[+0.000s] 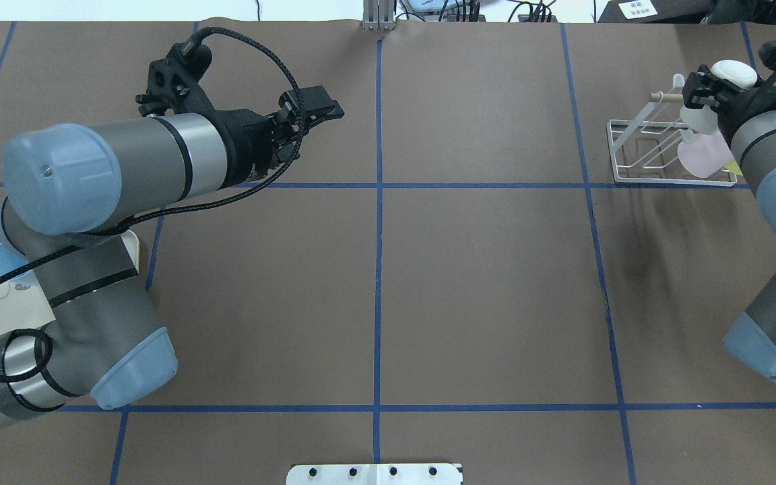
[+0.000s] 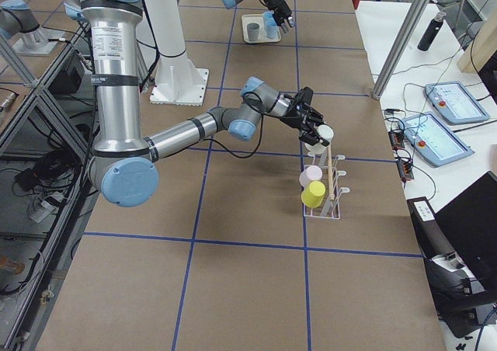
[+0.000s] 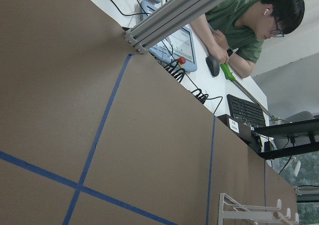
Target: Transfer IKEA cup to right arm and place on rack
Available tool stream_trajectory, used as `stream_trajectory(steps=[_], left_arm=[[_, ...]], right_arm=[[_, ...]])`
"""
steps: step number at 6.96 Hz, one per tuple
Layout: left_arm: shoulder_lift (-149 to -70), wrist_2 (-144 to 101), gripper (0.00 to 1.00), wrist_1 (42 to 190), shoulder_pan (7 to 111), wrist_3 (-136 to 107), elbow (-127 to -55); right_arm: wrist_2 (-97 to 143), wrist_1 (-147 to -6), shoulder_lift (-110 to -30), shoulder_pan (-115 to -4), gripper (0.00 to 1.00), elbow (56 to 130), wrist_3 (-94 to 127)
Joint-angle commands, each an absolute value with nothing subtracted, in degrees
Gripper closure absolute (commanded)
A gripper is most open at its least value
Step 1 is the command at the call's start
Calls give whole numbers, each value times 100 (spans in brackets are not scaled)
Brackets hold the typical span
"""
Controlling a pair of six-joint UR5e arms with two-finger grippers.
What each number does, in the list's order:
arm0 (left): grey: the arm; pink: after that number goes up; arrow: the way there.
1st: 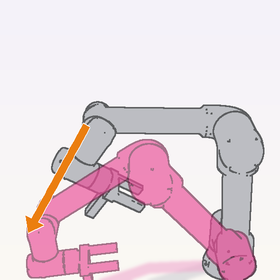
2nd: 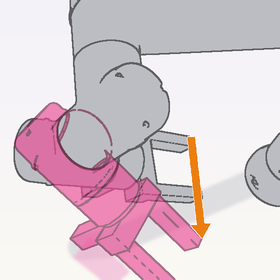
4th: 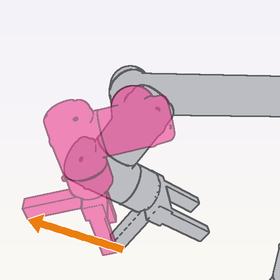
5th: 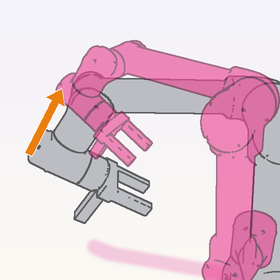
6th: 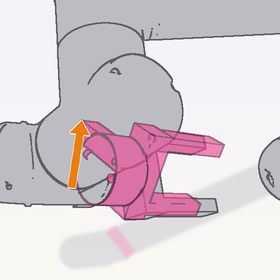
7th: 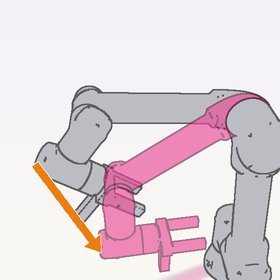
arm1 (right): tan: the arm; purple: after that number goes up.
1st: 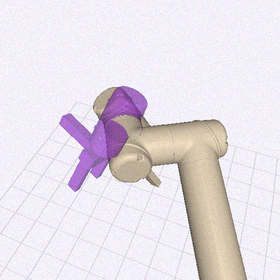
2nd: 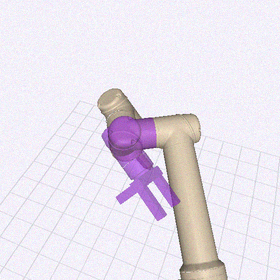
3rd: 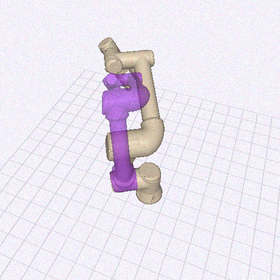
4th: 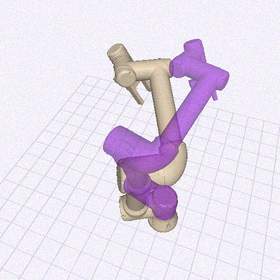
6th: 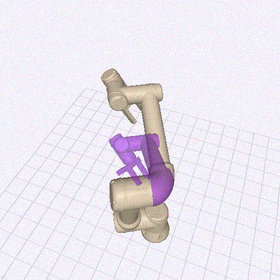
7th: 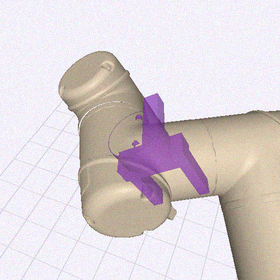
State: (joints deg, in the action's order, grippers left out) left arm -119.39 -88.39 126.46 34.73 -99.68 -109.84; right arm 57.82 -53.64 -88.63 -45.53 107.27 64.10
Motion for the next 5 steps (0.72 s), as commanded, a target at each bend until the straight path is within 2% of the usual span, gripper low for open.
stream_trajectory(steps=[1, 5], left_arm=[[-11848, -8859, 0, 12674, 3480, -9958, -10986], [-11839, -8851, 0, 12691, 3463, -9958, -10978]], right_arm=[[5599, -5546, -8903, -4290, 100, 10679, 6390], [5572, -5528, -8816, -4245, 100, 10320, 6363]])
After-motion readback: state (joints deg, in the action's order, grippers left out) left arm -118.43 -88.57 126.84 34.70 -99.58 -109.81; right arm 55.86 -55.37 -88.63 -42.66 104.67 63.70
